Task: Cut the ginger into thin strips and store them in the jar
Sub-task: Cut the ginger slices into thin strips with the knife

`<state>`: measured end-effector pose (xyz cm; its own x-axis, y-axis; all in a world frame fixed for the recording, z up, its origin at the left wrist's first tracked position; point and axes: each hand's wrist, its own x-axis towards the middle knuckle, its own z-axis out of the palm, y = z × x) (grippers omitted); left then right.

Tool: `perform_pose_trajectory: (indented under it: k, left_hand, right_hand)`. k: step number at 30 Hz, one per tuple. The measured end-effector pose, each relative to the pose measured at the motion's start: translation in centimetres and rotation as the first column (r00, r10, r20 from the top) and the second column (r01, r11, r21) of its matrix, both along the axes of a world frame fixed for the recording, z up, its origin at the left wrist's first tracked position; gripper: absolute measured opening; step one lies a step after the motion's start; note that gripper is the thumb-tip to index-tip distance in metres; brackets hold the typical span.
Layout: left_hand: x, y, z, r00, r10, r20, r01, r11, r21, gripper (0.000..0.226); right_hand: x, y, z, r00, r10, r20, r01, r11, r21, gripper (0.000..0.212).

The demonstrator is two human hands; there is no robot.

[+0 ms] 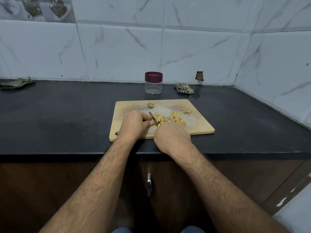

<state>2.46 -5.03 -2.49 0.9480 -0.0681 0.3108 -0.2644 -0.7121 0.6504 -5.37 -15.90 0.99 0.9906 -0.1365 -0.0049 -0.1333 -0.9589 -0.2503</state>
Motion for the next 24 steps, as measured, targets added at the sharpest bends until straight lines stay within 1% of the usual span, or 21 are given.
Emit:
perform_pose_trajectory:
  k: [10,21,24]
  left_hand:
    - [0.16,0.05,-0.08,1.000,-0.002,-0.005,0.002,1.000,-0.006,0.015]
    - [0.16,-0.07,-0.12,1.000,0.005,0.021,-0.005,1.000,0.031,0.015]
    - [0.24,-0.06,-0.18,0.999,0.004,0.034,-0.005,0.999,0.037,0.015]
  right_hand:
    - [-0.15,0.21,0.35,0.999,0.015,-0.041,-0.017,0.999,-0.044,0.030]
    - [0.37,0.71,0.74,0.998,0.013,-0.056,-0.016,0.999,-0.049,0.028]
    - [0.48,0.82,0.88,0.998,0.024,-0.061,-0.027,0.998,-0.061,0.031]
